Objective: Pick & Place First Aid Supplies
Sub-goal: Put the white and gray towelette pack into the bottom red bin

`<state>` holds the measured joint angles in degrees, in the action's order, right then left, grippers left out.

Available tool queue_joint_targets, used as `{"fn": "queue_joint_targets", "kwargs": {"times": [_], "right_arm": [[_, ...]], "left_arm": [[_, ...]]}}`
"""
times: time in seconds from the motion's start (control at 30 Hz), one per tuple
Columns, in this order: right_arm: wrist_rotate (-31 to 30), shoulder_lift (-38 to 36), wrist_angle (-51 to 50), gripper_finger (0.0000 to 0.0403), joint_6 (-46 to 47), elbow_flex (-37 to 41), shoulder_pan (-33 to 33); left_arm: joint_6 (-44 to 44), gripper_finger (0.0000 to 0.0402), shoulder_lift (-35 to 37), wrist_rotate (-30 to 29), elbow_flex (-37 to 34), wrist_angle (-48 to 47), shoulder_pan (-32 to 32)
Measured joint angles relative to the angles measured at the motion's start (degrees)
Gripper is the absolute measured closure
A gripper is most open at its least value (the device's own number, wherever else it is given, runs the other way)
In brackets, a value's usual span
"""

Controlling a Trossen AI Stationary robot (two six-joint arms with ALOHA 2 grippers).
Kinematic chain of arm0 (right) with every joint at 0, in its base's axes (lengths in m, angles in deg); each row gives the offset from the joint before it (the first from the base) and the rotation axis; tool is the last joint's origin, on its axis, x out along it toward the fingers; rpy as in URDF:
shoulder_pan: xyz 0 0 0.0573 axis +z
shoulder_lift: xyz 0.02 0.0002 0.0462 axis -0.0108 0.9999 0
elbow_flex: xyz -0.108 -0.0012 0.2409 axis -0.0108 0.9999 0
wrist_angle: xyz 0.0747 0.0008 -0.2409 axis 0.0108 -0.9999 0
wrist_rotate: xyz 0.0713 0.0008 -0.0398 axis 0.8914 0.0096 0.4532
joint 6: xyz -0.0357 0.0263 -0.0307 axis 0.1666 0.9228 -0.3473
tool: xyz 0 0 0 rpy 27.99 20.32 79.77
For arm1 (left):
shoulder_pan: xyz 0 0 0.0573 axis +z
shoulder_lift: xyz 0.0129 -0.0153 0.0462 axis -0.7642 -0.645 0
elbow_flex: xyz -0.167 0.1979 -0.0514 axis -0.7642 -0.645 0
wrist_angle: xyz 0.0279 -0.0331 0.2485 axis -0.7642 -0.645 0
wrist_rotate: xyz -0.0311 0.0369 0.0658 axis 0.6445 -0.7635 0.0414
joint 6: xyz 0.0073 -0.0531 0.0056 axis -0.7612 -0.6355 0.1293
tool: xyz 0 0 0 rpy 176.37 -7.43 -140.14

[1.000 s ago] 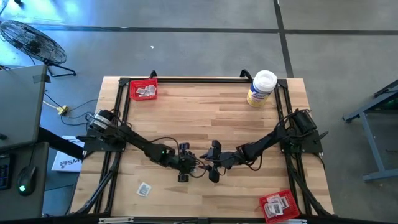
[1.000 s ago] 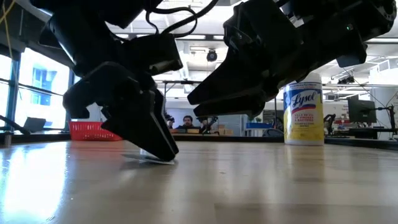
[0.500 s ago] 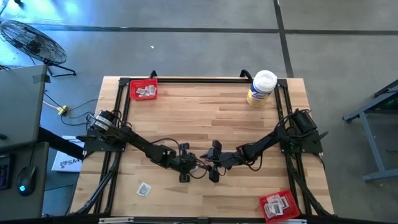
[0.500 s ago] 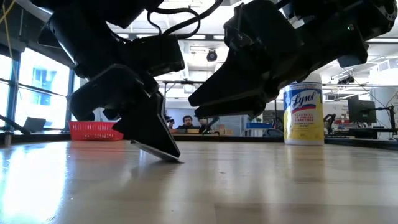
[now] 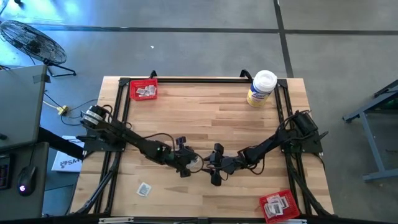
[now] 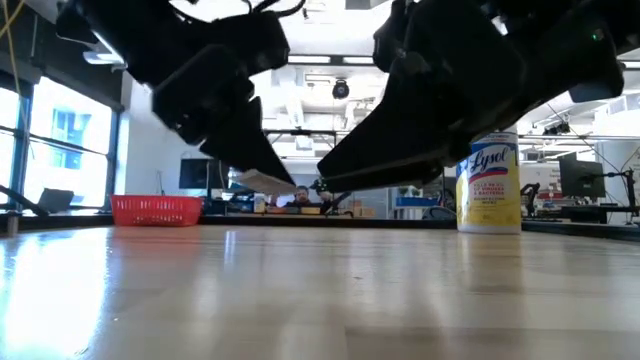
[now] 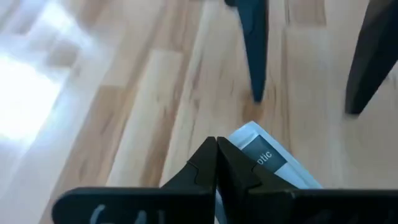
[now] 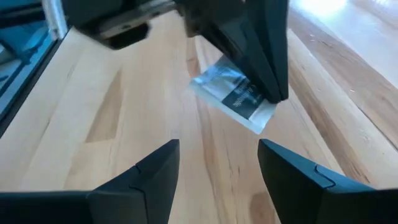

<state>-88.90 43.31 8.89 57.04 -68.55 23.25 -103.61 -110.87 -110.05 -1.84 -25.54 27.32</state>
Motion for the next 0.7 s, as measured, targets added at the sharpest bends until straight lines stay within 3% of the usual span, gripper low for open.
{"fn": "queue_joint_targets", "kwargs": {"times": [0.2, 0.4, 0.57, 0.7], "right_arm": [[-0.5, 0.0, 0.1, 0.0191, 8.5, 0.0, -0.9], [5.1, 0.0, 4.8, 0.0191, 22.3, 0.0, -2.4], [9.0, 0.0, 12.4, 0.0191, 22.8, 0.0, -2.6], [8.4, 0.0, 13.1, 0.0192, 22.6, 0.0, -3.2]], "left_arm": [[2.1, 0.0401, 0.3, -7.1, 0.0, 5.9, -2.4], [8.2, 0.0401, 0.2, -18.4, 0.0, 6.2, -6.3], [10.8, 0.0401, 0.2, -23.2, 0.1, 6.8, -9.2], [10.7, 0.0401, 0.2, -24.7, 0.1, 7.5, -9.9]]}}
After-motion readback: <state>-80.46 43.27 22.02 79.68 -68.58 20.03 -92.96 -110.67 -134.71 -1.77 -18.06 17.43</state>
